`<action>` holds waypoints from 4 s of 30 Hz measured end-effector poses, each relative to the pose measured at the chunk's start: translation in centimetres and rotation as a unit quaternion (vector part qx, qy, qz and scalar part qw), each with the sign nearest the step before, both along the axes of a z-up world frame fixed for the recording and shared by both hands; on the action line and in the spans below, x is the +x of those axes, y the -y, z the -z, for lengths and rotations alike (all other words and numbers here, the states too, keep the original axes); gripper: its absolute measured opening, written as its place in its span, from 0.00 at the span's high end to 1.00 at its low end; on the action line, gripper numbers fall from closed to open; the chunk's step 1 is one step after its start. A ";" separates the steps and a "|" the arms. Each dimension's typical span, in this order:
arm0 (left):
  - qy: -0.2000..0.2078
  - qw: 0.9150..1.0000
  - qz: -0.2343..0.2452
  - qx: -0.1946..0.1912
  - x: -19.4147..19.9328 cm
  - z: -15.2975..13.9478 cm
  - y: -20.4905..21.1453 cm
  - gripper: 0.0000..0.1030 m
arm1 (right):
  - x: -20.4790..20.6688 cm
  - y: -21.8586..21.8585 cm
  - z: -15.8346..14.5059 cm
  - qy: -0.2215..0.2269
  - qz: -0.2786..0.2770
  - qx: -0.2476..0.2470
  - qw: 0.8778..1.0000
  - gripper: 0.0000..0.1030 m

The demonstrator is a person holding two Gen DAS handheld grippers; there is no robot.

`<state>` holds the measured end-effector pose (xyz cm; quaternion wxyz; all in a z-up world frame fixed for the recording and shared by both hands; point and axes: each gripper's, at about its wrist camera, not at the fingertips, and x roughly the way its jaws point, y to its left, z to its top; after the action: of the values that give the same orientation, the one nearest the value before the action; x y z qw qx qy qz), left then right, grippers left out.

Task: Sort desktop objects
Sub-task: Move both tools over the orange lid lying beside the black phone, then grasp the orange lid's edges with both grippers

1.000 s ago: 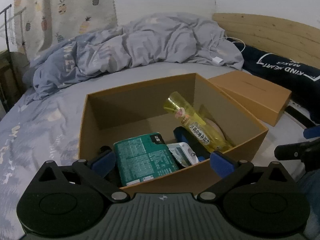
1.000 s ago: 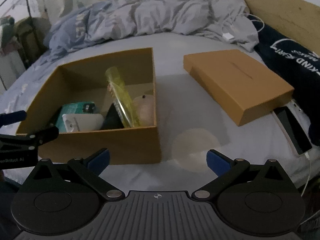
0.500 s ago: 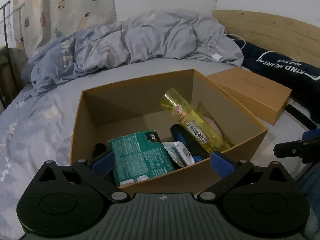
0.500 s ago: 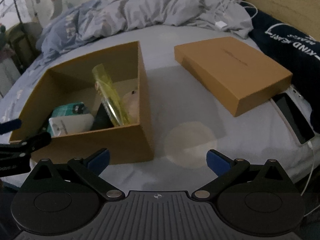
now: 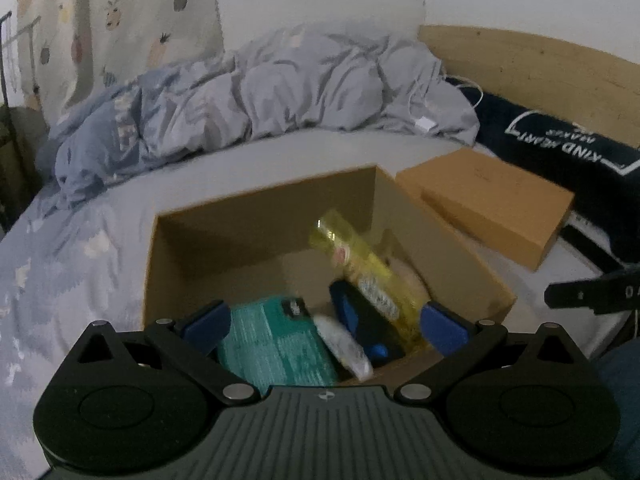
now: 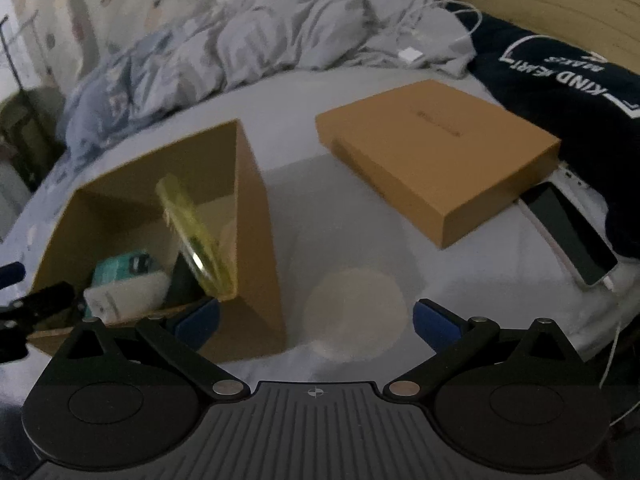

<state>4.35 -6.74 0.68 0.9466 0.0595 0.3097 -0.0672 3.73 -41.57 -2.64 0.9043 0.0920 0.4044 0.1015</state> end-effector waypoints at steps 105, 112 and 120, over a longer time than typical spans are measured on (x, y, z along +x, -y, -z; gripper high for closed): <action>-0.187 0.956 0.215 -0.066 35.2 11.6 18.8 0.00 | 20.4 13.2 11.2 -0.082 0.360 0.104 0.924 0.00; -0.180 0.964 0.184 -0.070 31.1 8.5 17.7 0.00 | 18.7 13.7 8.8 -0.094 0.345 0.096 0.929 0.00; -0.169 0.967 0.163 -0.101 27.4 3.2 15.8 0.00 | 16.0 14.5 5.6 -0.126 0.321 0.128 0.930 0.00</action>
<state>31.78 -22.56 -2.56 0.8578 0.0014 0.4429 -0.2609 19.73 -56.06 -8.28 0.8106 0.3436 0.4479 -0.1560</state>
